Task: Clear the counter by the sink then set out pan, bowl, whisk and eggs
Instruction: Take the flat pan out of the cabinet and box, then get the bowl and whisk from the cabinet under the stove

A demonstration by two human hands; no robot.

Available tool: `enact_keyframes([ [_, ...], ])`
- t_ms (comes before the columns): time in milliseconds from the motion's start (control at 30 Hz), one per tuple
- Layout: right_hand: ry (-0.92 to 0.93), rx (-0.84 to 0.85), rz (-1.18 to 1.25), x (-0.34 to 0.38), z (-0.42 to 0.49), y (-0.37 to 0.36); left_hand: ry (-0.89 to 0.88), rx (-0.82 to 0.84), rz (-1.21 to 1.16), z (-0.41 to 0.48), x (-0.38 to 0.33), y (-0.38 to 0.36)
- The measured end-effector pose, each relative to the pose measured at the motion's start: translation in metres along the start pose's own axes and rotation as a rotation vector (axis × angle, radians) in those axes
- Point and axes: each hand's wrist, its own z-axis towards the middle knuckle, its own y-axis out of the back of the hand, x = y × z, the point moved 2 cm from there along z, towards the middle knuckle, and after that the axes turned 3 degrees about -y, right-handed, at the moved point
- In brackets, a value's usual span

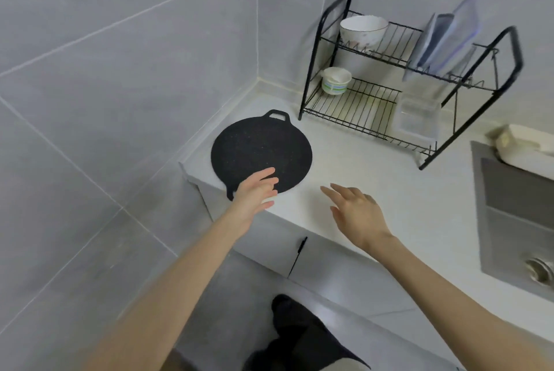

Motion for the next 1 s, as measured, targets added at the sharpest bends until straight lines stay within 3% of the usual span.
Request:
enact_keyframes([
  [467, -0.639, -0.122, 0.133, -0.123, -0.213, -0.002, 0.034, 0.542, 0.288, -0.052, 0.029, -0.221],
  [700, -0.929, -0.116, 0.145, -0.168, -0.369, -0.021, 0.035, 0.841, 0.436, -0.142, 0.074, -0.349],
  [1000, -1.215, -0.082, 0.176, -0.193, -0.584, -0.048, 0.064, 1.074, 0.555, -0.311, 0.158, -0.477],
])
